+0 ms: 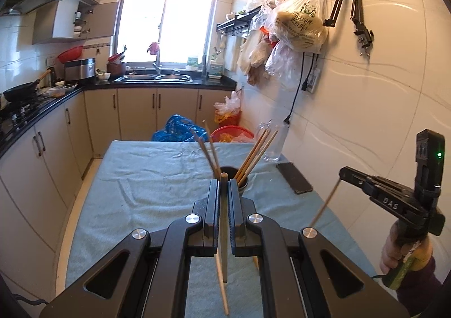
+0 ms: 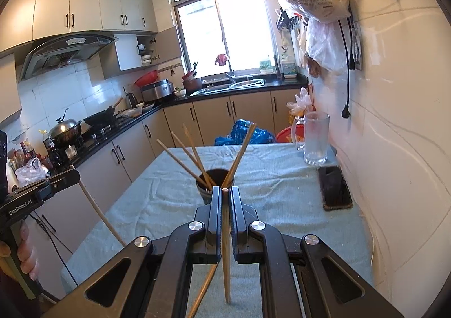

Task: Organize utensils
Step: 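Lift the chopstick with left tool over the cup while right tool carries its own, then lower left tool into the cup and open it while right tool releases its chopstick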

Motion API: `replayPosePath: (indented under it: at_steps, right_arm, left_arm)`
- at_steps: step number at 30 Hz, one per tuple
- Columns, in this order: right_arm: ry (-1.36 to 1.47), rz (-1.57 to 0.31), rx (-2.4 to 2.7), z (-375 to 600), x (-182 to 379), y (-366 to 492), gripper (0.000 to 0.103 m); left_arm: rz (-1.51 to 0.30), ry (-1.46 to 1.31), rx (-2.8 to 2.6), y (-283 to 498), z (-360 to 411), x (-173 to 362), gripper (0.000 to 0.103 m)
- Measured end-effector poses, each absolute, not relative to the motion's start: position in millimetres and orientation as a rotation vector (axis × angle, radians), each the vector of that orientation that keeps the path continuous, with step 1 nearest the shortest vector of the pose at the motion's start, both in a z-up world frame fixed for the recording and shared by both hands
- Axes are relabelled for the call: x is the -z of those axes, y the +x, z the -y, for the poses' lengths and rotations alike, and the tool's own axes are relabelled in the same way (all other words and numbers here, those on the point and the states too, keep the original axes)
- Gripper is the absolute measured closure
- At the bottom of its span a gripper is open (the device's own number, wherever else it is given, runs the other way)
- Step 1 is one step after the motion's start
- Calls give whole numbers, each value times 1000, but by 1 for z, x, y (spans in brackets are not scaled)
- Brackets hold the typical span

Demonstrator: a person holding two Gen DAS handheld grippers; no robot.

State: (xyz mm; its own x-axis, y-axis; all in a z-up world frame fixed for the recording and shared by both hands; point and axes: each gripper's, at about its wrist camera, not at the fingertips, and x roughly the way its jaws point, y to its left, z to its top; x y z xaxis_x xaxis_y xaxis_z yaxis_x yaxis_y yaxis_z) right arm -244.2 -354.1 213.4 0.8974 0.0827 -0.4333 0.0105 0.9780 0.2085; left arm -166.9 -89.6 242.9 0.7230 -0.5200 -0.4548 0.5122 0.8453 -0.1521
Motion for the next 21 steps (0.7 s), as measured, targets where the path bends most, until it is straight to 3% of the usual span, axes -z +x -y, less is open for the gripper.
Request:
replayPosePath:
  at_steps: [21]
  right_arm:
    - [196, -300, -80, 355, -307, -144, 97]
  left_arm:
    - [-324, -45, 588, -70, 163, -329, 98]
